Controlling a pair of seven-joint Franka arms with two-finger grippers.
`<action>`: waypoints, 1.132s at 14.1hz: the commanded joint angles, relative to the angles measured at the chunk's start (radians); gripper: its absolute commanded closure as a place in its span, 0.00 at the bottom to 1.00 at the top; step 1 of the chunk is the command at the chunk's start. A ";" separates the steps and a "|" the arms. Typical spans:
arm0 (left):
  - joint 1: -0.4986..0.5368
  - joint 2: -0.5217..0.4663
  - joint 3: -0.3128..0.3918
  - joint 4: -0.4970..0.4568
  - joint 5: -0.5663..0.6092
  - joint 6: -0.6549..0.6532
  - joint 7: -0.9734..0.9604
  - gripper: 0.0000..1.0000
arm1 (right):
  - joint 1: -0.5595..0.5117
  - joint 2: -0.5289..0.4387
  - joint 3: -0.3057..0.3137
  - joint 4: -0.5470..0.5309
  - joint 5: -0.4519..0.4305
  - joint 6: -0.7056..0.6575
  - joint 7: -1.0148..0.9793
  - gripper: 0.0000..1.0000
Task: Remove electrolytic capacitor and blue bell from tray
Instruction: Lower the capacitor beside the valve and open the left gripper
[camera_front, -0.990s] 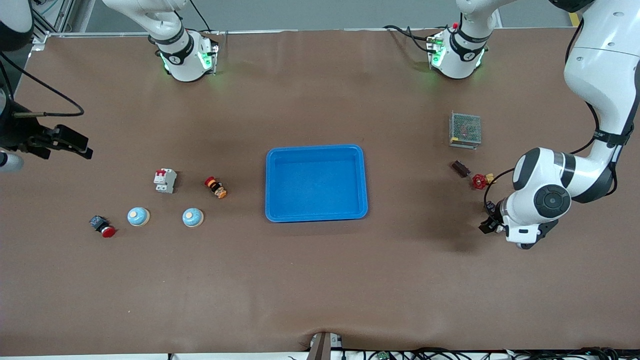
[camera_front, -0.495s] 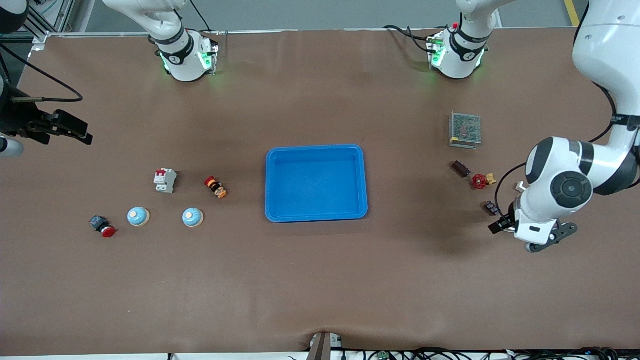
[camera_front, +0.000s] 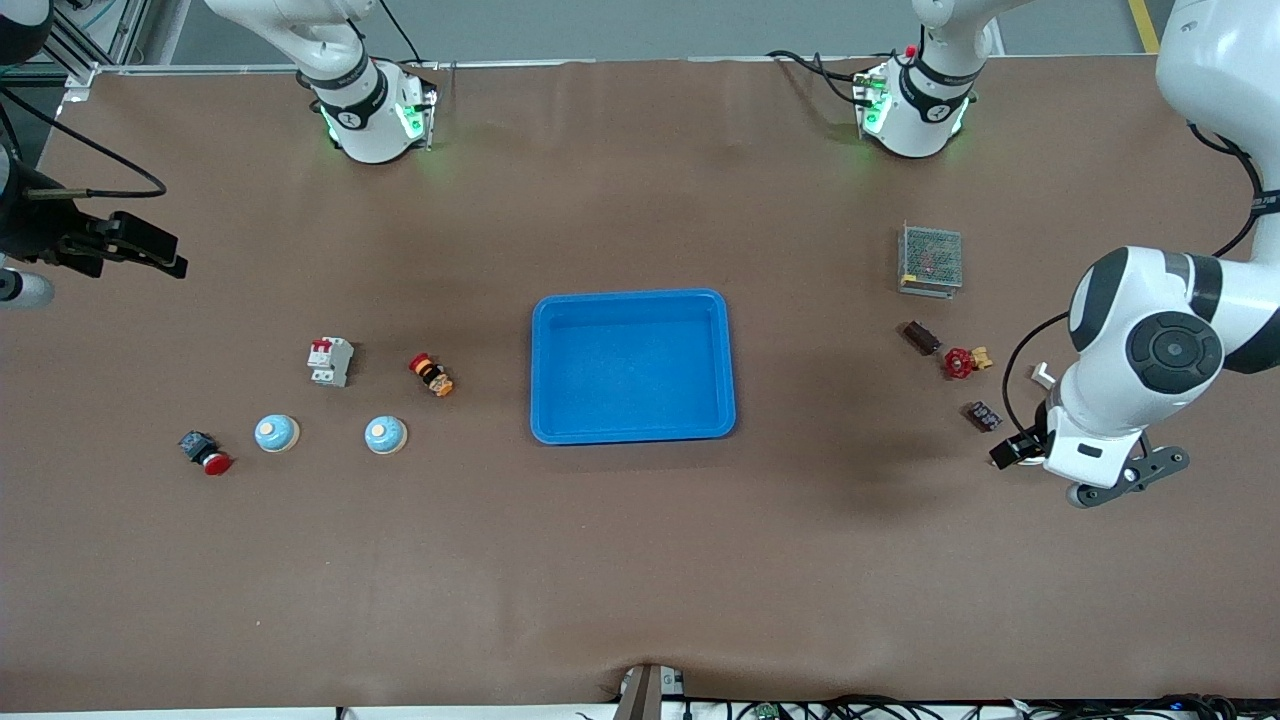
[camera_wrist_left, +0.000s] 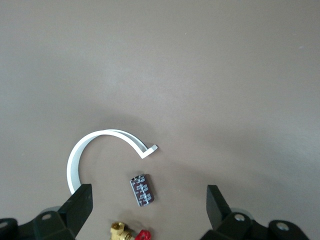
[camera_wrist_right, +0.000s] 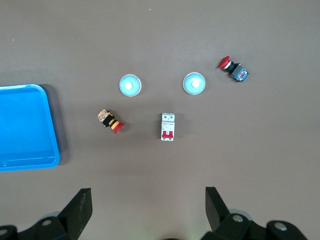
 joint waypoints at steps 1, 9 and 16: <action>0.006 -0.016 -0.036 0.077 -0.002 -0.093 0.075 0.00 | -0.013 -0.034 0.007 -0.020 -0.007 -0.006 -0.003 0.00; 0.026 -0.120 -0.106 0.128 -0.100 -0.167 0.173 0.00 | -0.002 -0.031 0.006 -0.006 -0.017 -0.042 -0.017 0.00; -0.189 -0.331 0.232 0.113 -0.386 -0.324 0.393 0.00 | -0.008 -0.034 0.007 0.000 -0.011 -0.029 -0.032 0.00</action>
